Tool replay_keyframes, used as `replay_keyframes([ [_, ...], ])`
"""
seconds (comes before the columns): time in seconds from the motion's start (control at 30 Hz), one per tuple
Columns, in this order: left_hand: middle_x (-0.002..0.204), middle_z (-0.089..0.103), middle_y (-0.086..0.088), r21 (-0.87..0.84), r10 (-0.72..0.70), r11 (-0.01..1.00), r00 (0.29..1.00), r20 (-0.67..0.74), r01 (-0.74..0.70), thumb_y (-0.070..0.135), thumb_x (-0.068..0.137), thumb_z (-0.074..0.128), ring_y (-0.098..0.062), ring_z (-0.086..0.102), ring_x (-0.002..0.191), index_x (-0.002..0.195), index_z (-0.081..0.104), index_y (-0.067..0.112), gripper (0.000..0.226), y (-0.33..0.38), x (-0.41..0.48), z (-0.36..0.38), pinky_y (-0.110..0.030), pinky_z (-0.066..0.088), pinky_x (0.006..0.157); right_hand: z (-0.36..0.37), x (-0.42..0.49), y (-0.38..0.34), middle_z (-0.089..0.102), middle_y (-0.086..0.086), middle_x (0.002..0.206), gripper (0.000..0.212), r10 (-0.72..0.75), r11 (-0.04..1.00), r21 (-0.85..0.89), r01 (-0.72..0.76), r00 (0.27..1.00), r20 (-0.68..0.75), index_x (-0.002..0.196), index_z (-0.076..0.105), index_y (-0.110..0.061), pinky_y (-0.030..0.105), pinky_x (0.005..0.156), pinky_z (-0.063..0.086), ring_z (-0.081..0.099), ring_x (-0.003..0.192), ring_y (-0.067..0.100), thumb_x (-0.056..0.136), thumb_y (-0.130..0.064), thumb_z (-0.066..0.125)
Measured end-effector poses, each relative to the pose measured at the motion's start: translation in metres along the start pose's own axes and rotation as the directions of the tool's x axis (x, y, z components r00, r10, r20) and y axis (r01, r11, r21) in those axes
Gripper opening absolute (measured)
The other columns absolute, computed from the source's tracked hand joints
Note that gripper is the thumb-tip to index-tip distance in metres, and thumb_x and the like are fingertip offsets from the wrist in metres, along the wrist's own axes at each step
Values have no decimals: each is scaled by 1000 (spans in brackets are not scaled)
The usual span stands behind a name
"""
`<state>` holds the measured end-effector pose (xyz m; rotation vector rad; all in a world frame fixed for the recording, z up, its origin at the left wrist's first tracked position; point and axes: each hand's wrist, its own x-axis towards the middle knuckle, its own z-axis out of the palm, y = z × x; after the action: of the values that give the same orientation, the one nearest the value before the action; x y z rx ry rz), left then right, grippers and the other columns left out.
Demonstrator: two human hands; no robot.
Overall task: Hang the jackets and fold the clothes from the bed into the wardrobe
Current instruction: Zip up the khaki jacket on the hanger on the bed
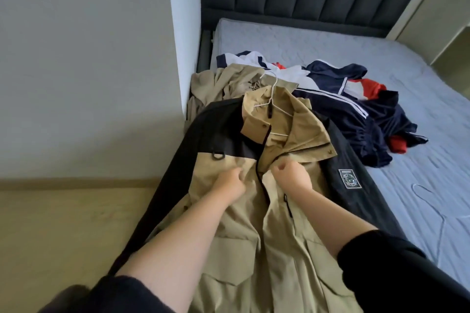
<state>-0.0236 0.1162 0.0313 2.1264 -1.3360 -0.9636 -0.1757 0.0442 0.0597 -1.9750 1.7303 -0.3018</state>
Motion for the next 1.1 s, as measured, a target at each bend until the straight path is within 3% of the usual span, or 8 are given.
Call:
replay_keyframes([
  [0.1,158,19,-3,203,38,978,998,52,-48,17,95,43,-21,13,146,149,29,22,56,-23,-14,39,-36,16,118,38,-7,20,63,4,99,48,137,991,-21,-135,981,135,106,54,-10,29,68,41,60,93,26,84,-53,55],
  [0.2,161,-2,-2,394,68,911,986,149,-122,34,100,35,-21,-6,147,152,12,24,59,-30,-15,46,-43,3,119,62,-15,32,61,4,95,35,167,983,-89,-159,982,87,100,53,-11,30,65,43,60,87,25,84,-42,59],
  [0.4,161,-5,-3,398,-68,917,992,109,19,55,95,32,-25,-11,147,152,10,29,67,-11,-29,56,-52,-1,115,49,-16,54,56,4,66,21,367,836,436,-333,930,7,73,61,-8,27,64,41,55,74,26,89,-12,47],
  [0.57,161,-8,-4,283,-123,954,989,83,95,59,94,33,-24,-12,146,152,10,29,70,11,-45,93,-52,-2,116,38,-24,81,61,5,63,29,359,847,437,-303,932,-50,66,66,-7,27,57,41,61,71,26,90,-21,58],
  [0.73,160,-10,-1,262,-43,965,991,130,8,75,84,34,-20,-16,146,153,8,26,88,-9,-48,97,-50,-3,116,42,-39,89,55,3,95,24,109,982,-129,-140,969,-223,98,54,-12,32,68,40,54,91,27,80,-22,67],
  [0.83,160,-12,1,292,-4,955,987,159,-43,83,74,40,-18,-17,145,153,3,23,106,-19,-48,97,-49,-3,116,42,-46,87,46,11,130,69,-301,886,-420,197,933,-198,133,45,-14,43,97,40,43,120,32,70,-12,74],
  [0.93,159,-16,1,365,3,929,984,176,-68,85,66,48,-17,-19,145,152,-4,18,121,-24,-53,102,-49,-5,115,35,-46,83,62,15,120,47,-653,692,-432,578,757,-34,108,68,-8,45,98,40,55,116,36,63,3,70],
  [1.1,159,-18,2,430,-18,901,985,173,-59,84,62,53,-17,-22,144,152,-9,16,128,-26,-61,103,-51,-9,114,31,-51,80,71,-6,91,25,-431,824,-298,482,874,224,92,73,-20,20,83,34,58,90,20,85,-8,52],
])
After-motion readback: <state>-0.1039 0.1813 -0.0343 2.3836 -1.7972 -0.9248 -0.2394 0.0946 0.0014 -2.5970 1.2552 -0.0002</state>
